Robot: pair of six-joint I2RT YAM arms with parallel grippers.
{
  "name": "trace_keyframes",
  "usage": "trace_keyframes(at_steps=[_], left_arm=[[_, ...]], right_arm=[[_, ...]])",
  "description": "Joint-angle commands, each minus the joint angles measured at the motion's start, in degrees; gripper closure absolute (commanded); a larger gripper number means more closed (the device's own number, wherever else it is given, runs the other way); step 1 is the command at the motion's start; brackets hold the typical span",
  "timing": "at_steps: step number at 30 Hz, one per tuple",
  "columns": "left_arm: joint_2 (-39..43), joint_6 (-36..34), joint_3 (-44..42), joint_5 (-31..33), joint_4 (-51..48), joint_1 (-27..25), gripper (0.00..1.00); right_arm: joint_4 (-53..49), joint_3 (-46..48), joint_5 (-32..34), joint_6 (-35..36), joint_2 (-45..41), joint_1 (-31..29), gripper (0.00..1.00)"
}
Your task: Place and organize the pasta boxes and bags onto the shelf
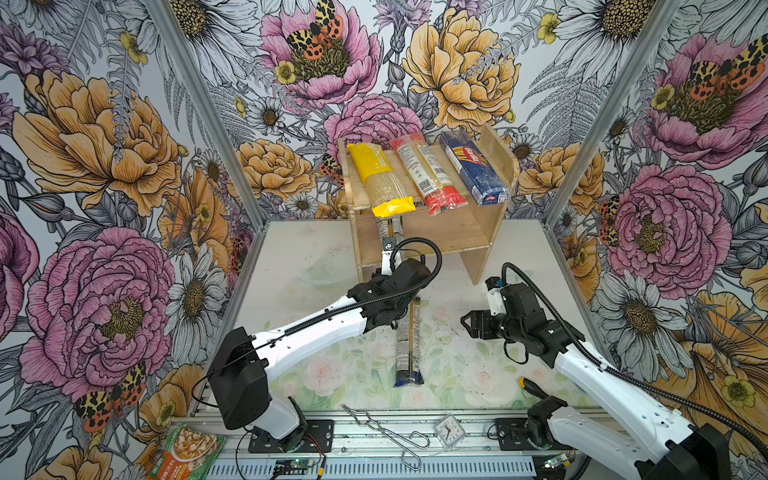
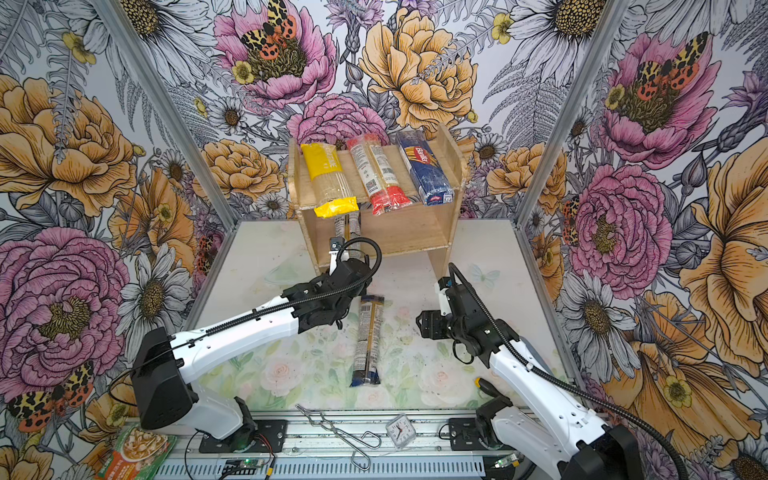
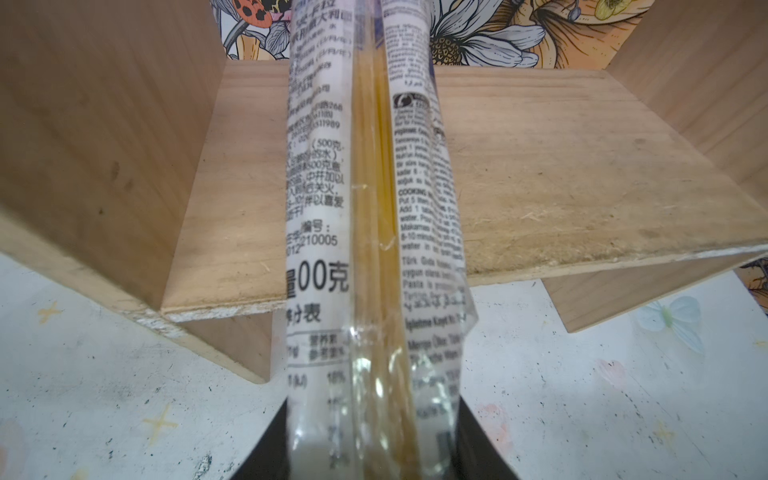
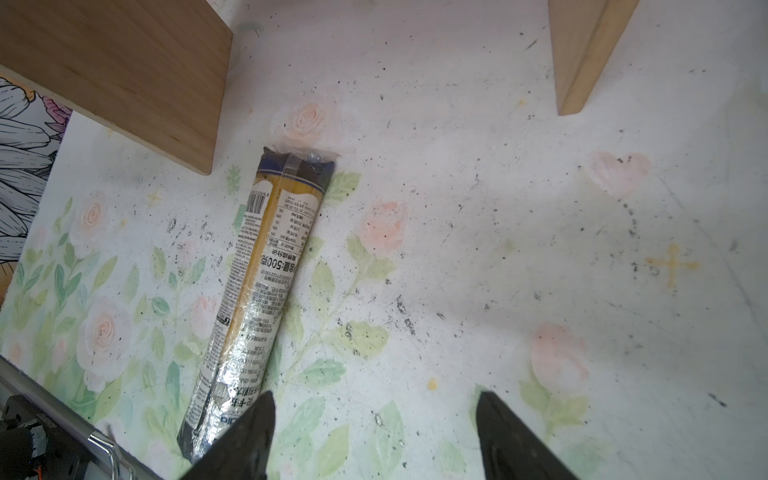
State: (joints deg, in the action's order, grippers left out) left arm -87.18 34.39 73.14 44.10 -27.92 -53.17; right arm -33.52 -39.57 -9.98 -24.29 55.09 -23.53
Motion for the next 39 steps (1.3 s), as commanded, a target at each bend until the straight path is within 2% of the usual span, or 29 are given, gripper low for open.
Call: trace_keyframes(at_steps=[1,13,24,33,36,39], left_arm=[[0.59,-1.83,3.94,3.92,8.21,0.83,0.68],[-2.11,-2.76,6.67,3.85,8.92,2.16,0.66],[-1.9,-2.09,5.28,4.37,8.98,3.95,0.65],[-2.73,-2.05,5.0,3.22,9.2,4.87,0.63],[-2.78,-1.79,4.92,3.06,9.2,5.0,0.55],[-2.82,-2.02,4.75,2.4,9.2,5.09,0.56]], right_arm=[[1.35,-1.48,-0.44,1.16,0.26,0.49,0.22],[1.35,-2.71,-0.8,1.65,1.75,0.77,0.22],[1.26,-3.41,-0.65,2.39,2.47,1.03,0.22],[1.35,-3.71,-0.42,2.11,3.36,1.12,0.22],[1.33,-3.54,-0.15,2.02,2.87,1.2,0.22],[1.35,-3.42,-0.13,1.95,2.66,1.19,0.22]])
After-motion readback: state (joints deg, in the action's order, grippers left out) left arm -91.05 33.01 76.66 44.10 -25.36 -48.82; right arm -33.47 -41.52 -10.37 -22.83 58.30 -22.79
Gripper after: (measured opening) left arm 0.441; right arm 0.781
